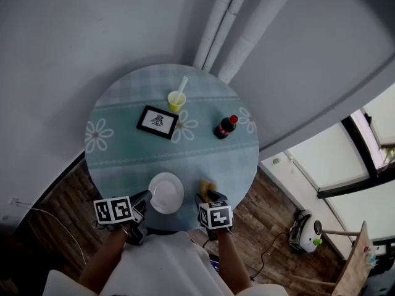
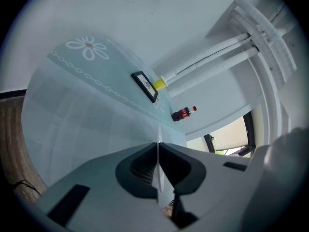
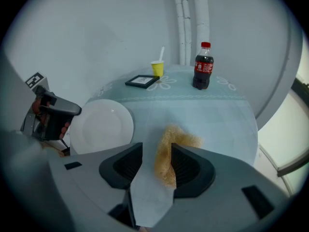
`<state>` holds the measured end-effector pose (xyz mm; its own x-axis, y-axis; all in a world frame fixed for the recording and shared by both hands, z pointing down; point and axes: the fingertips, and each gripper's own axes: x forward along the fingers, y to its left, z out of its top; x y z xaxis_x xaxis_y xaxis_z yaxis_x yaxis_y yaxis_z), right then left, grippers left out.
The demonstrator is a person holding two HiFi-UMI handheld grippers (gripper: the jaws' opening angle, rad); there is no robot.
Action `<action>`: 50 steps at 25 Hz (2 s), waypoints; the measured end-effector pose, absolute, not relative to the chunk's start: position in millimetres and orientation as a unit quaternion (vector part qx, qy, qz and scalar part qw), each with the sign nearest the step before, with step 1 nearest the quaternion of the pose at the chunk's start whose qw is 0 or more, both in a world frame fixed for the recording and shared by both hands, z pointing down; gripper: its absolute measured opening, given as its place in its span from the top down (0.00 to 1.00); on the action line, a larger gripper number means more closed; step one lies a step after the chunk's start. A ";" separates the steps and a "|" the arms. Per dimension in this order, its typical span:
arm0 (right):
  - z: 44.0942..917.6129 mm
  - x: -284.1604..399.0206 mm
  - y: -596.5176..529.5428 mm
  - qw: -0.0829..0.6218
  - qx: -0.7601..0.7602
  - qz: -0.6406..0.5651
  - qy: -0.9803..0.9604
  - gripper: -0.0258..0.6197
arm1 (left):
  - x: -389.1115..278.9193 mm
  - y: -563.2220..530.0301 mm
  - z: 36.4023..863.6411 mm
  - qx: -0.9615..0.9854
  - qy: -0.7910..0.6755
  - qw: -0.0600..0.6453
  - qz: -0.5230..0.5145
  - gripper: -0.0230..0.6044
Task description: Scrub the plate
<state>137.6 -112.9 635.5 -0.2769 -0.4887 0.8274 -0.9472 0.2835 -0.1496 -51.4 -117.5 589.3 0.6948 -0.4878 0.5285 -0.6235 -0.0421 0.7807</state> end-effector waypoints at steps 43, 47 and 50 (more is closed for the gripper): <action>506.7 101.0 -77.7 0.198 0.538 0.234 -0.785 0.66 | -72.6 -114.3 646.8 0.684 -0.445 0.565 0.124 0.93; 509.0 100.0 -76.7 0.206 0.534 0.235 -0.785 0.66 | -73.5 -114.5 652.3 0.680 -0.448 0.564 0.136 0.92; 510.6 99.2 -74.8 0.207 0.533 0.239 -0.785 0.66 | -72.6 -115.1 653.5 0.684 -0.452 0.556 0.140 0.92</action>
<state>99.2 -74.8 510.6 -0.3467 -0.7375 0.5796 -0.9353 0.3185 -0.1542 -72.6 -115.1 653.5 0.5530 -0.4624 0.6931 -0.7730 0.0258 0.6339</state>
